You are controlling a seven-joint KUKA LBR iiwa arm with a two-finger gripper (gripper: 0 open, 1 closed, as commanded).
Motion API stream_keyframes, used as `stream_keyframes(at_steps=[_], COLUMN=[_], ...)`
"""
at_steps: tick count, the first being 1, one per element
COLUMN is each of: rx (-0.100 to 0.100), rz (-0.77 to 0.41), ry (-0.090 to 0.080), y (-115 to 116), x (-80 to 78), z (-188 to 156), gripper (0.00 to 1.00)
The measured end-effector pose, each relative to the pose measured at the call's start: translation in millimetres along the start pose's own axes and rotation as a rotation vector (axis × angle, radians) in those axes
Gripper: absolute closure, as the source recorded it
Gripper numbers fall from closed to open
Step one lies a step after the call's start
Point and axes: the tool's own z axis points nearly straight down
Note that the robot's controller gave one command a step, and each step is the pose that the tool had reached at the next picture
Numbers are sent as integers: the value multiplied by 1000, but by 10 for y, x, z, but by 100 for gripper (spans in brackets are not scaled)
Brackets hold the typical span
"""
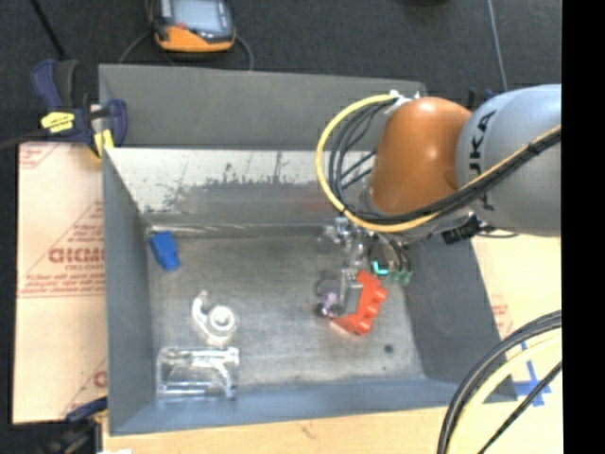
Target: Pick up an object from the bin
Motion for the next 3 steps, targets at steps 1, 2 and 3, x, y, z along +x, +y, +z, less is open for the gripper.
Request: stream_keyframes(at_steps=[1,2,3], rx=[2,-1,0], rz=[-185,-113,-115], ry=[-6,-11,-14], y=[-562,-820,-819], x=[241,360,347], z=[875,893,883], gripper=[0,0,100])
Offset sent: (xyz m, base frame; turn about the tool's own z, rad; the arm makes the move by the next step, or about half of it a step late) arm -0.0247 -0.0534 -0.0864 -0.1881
